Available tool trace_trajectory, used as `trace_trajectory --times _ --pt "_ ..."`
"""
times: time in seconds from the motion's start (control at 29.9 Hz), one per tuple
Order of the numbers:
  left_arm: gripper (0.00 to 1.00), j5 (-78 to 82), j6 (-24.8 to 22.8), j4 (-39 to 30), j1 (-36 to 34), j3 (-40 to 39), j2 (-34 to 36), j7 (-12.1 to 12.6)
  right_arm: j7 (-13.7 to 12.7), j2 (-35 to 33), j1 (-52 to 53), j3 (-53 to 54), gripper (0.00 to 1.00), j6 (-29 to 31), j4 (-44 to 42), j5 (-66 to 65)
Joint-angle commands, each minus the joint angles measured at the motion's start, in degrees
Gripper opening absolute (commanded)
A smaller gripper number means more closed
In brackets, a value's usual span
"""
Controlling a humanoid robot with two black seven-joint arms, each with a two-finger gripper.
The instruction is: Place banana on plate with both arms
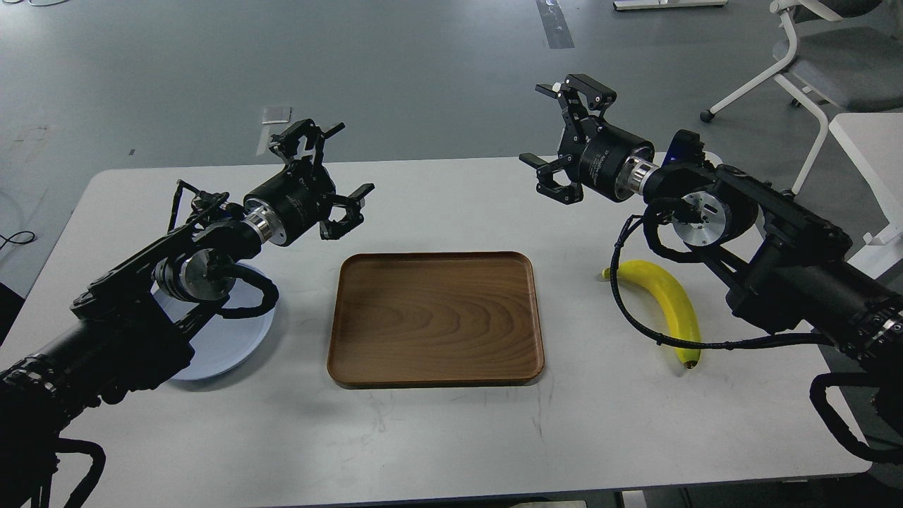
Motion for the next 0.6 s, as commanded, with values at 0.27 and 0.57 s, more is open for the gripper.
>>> trace_trajectory --times 0.27,0.57 --pt "0.98 2.7 0.5 0.1 -1.3 0.8 -2.3 -3.7 0.1 0.1 -0.1 0.1 1.0 0.1 0.0 0.0" --pt "0.98 2.8 1.1 0.4 -1.3 0.9 -2.5 -4.0 0.1 0.2 -0.1 1.9 1.0 -0.2 -0.3 0.0"
